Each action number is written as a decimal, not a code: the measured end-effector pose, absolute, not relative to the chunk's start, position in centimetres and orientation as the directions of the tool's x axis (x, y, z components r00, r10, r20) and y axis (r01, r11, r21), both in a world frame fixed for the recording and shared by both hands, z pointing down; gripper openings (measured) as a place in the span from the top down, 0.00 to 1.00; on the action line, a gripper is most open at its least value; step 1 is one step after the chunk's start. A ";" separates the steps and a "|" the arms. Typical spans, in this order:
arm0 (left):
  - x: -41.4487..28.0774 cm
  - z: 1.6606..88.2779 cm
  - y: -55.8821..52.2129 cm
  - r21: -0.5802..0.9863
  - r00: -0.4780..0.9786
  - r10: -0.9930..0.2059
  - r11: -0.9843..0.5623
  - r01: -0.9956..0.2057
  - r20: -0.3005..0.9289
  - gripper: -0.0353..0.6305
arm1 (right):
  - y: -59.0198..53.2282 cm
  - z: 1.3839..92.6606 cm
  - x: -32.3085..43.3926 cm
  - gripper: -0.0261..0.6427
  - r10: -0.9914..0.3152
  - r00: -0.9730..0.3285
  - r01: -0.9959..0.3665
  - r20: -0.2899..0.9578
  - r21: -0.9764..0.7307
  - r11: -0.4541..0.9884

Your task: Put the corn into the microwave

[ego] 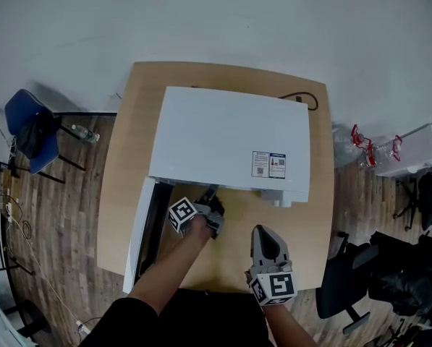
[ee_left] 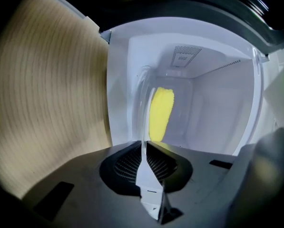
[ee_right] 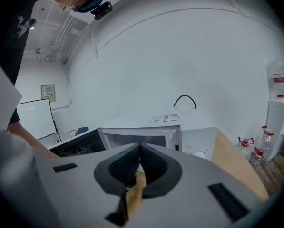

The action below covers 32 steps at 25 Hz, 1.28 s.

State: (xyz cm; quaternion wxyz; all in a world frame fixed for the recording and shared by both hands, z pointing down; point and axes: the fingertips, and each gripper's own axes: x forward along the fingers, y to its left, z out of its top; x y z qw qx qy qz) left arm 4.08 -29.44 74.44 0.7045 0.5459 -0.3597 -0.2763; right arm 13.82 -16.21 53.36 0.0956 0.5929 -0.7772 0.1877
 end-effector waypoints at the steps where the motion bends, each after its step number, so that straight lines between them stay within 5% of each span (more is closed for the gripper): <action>1: 4.0 74.2 -29.2 0.970 0.593 -0.778 0.241 -0.022 0.207 0.91 | -16.2 53.3 13.7 0.87 -0.886 -0.277 -0.958 0.371 -0.178 0.225; 8: 3.9 70.2 -28.2 0.855 0.634 -0.712 -0.094 -0.510 0.300 0.91 | -15.7 53.1 12.7 0.87 -0.884 -0.287 -0.956 0.369 -0.169 0.240; 13: 3.8 69.7 -29.2 0.683 0.602 -0.705 -0.229 -0.694 0.375 0.87 | -14.8 53.0 11.8 0.87 -0.877 -0.302 -0.952 0.375 -0.163 0.258; 19: 4.5 71.4 -29.2 0.602 0.589 -0.675 -0.262 -0.755 0.445 0.78 | -14.2 53.2 12.1 0.87 -0.874 -0.295 -0.954 0.385 -0.167 0.249; 32: 4.8 72.1 -30.7 0.563 0.561 -0.689 -0.263 -0.784 0.460 0.78 | -15.3 54.1 15.4 0.87 -0.883 -0.257 -0.963 0.393 -0.180 0.201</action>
